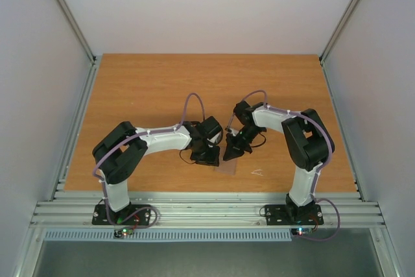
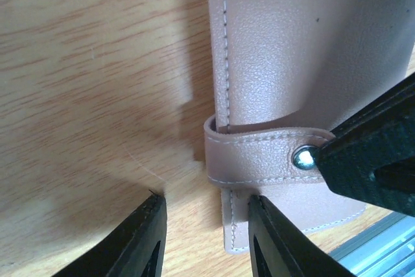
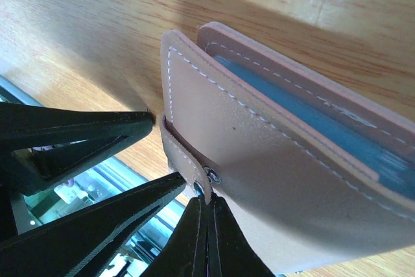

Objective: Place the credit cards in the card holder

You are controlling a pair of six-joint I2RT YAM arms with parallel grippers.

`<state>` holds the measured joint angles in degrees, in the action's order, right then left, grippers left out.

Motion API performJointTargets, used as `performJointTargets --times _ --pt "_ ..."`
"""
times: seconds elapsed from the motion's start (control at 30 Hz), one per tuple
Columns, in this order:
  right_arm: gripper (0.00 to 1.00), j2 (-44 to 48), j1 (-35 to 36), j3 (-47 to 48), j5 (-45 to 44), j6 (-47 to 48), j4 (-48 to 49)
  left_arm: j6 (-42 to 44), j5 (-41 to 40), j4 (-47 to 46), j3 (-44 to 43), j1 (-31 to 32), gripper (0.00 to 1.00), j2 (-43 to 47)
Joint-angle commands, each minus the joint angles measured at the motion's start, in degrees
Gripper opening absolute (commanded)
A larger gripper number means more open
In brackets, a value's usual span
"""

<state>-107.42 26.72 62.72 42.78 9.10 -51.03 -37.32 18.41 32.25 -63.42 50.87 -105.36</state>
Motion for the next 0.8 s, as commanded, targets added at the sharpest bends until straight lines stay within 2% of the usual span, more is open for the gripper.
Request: performJointTargets --times 0.0,0.3,0.77 --pt "0.01 -1.5 0.4 0.2 -1.1 0.6 0.1 -0.8 -4.6 1.2 0.4 0.0 0.36 -1.8" --pt "0.01 -1.7 0.4 0.7 -1.6 0.7 0.2 -0.6 -4.2 0.9 0.4 0.0 0.34 -2.5" --pt "0.01 -4.0 0.4 -0.3 -8.7 2.1 -0.5 -0.6 -4.7 1.3 0.3 0.1 0.33 -2.3"
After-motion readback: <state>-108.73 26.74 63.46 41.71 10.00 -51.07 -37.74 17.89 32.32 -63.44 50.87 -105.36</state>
